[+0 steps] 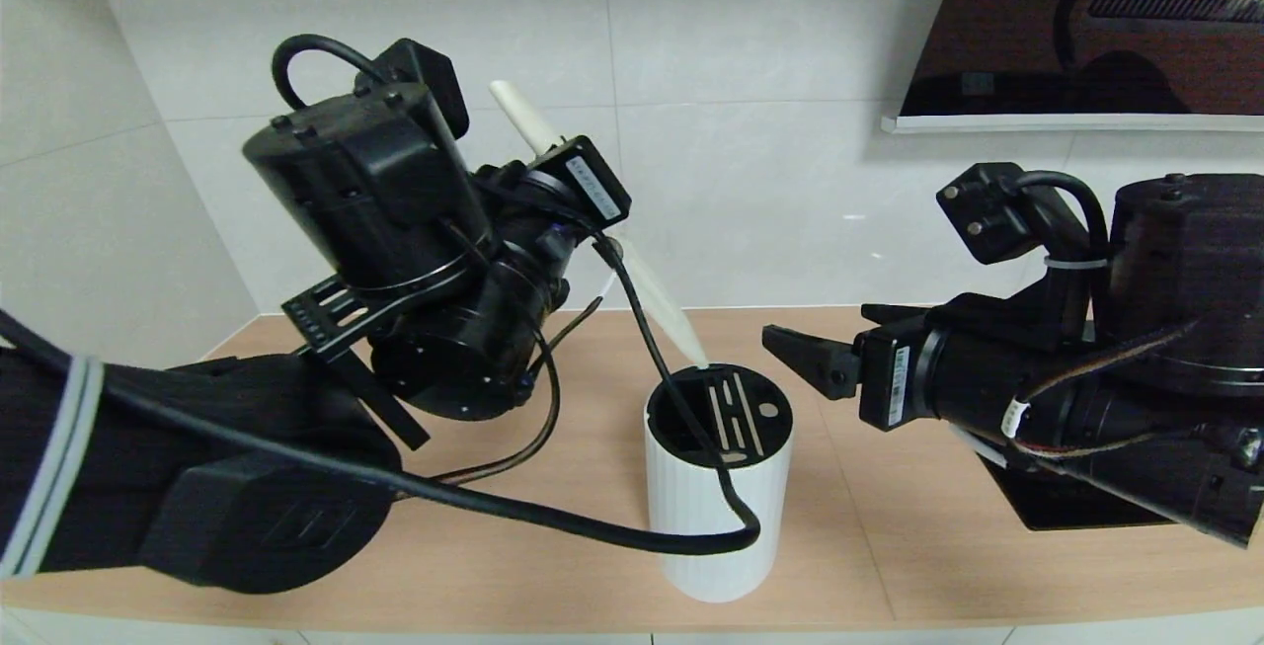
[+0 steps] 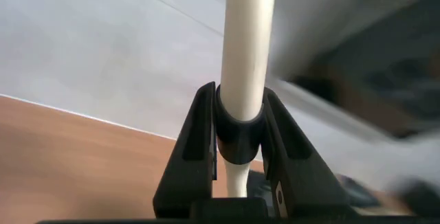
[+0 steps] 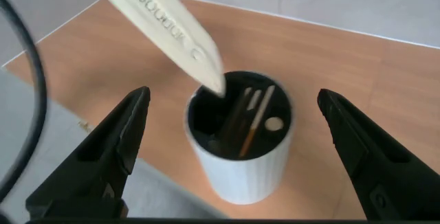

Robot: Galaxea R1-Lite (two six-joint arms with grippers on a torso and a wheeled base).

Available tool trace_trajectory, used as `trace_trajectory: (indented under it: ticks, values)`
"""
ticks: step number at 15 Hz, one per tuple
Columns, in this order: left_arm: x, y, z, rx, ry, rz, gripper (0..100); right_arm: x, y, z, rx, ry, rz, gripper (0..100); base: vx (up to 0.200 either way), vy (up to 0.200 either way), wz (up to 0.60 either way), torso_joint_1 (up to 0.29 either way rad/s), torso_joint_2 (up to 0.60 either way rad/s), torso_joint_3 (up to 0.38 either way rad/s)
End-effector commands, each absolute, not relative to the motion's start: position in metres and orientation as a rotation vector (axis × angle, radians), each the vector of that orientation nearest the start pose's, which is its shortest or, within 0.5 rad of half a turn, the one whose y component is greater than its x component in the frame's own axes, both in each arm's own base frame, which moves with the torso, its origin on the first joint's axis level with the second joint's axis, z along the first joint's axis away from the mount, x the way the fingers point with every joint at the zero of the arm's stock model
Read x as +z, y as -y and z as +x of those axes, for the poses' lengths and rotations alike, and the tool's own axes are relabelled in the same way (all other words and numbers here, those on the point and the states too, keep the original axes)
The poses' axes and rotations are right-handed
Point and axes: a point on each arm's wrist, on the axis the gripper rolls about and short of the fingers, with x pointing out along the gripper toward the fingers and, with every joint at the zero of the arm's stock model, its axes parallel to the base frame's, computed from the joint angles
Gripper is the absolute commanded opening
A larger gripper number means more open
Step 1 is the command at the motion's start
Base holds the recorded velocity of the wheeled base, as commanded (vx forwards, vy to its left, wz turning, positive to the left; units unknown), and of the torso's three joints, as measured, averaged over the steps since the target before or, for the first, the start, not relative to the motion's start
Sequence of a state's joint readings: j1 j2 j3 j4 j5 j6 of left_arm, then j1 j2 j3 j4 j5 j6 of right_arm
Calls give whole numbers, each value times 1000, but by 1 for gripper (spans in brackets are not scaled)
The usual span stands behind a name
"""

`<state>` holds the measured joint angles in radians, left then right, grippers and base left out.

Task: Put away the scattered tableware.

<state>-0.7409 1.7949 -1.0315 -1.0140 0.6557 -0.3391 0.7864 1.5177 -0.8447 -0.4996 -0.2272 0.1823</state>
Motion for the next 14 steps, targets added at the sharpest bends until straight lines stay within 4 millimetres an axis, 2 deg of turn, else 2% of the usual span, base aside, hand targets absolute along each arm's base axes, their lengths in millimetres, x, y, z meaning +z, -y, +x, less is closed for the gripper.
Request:
trace_trajectory:
  ticks: [1,3,5,7,10,14]
  values:
    - [236,232,269,-89,184,-430,0,231,-186,196,533,-206,92,100,0,0,0,0,0,0]
    - [242,238,259,-111,270,-368,0,231,-184,197,525,-205,89,100,0,0,0,0,0,0]
    - [239,243,243,-126,328,-260,0,231,-181,200,511,-201,79,100,0,0,0,0,0,0]
    - [227,249,229,-151,344,-217,0,230,-176,205,484,-202,73,100,0,0,0,0,0,0]
    - [228,256,215,-184,347,-218,0,229,-175,207,477,-202,64,100,0,0,0,0,0,0]
    - [208,267,221,-194,302,-181,0,228,-175,207,476,-204,51,100,0,0,0,0,0,0]
